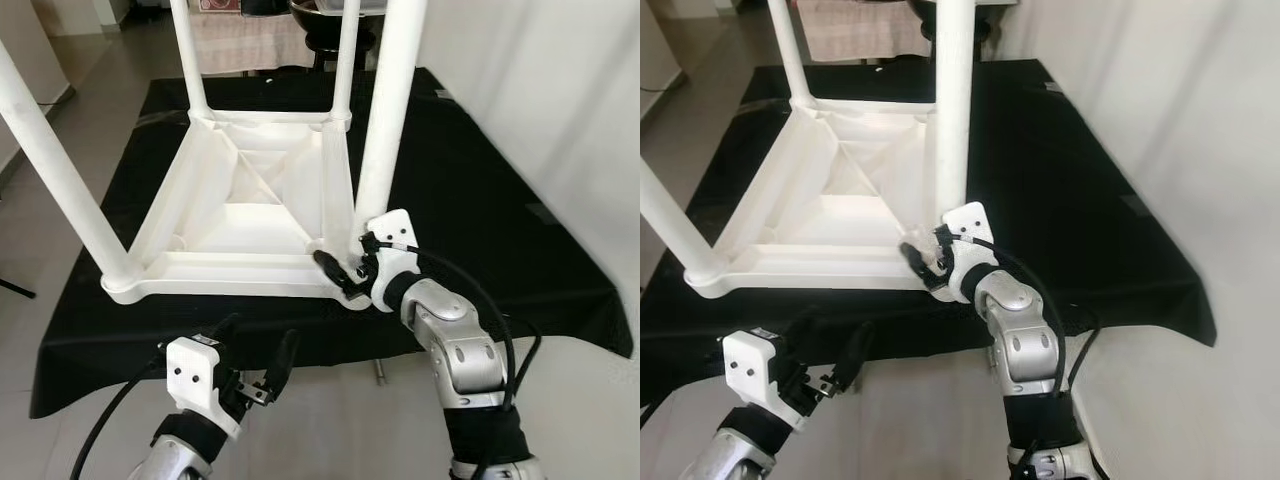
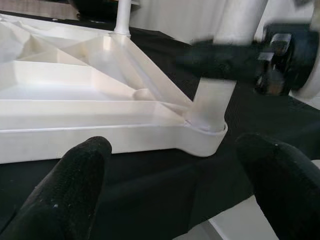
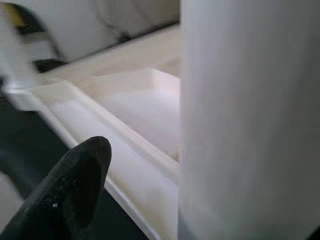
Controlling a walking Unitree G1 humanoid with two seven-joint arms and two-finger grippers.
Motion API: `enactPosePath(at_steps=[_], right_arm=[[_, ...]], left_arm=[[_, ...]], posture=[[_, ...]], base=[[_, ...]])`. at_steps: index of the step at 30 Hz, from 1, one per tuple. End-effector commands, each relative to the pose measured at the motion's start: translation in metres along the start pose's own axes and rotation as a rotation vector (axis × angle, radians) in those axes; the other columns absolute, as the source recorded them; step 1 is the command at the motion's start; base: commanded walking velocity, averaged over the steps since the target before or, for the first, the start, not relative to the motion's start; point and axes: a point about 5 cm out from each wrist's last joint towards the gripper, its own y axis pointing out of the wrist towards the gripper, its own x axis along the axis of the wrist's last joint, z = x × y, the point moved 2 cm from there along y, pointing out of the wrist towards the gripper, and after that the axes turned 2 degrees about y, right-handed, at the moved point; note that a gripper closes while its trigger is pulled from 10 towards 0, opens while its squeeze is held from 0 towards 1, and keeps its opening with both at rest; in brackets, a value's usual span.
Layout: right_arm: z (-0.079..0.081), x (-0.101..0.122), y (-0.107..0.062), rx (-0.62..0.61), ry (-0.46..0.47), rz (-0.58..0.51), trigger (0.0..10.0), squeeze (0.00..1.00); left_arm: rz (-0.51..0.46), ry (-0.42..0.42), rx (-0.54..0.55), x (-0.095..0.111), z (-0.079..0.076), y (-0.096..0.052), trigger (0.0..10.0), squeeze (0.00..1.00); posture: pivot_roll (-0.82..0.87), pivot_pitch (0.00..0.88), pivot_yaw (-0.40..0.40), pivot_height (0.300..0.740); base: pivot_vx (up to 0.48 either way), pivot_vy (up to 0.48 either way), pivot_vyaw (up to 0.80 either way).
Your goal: Building children table
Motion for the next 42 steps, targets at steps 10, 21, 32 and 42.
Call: enactPosePath(at_steps=[10, 21, 32, 42], right_arm=[[0.032, 0.022, 0.015, 0.51, -0.192, -0.021, 9.9, 0.0], [0.011, 0.016, 0.018, 0.386, -0.145, 0.009, 0.0, 0.0], [-0.055, -0.055, -0.047, -0.651, 0.045, 0.227, 0.0, 0.0], [-0.081, -0.025, -0.035, -0.805, -0.044, 0.076, 10.0, 0.0]], left_arm=[[0.001, -0.001, 0.009, 0.0, -0.006, -0.005, 10.0, 0.0], [-0.001, -0.002, 0.021, 0.0, -0.007, -0.006, 10.0, 0.0], [0.0, 0.0, 0.019, 0.0, -0.001, -0.004, 10.0, 0.0], [0.006, 0.018, 0.037, -0.003, 0.006, 0.0, 10.0, 0.0]], posture=[[0.07, 0.135, -0.079, 0.74], [0.07, 0.144, -0.084, 0.74], [0.02, 0.126, -0.055, 0.74], [0.04, 0.094, -0.057, 0.74]], base=[[0.0, 0.0, 0.0], [0.0, 0.0, 0.0], [0.0, 0.0, 0.0], [0.0, 0.0, 0.0]])
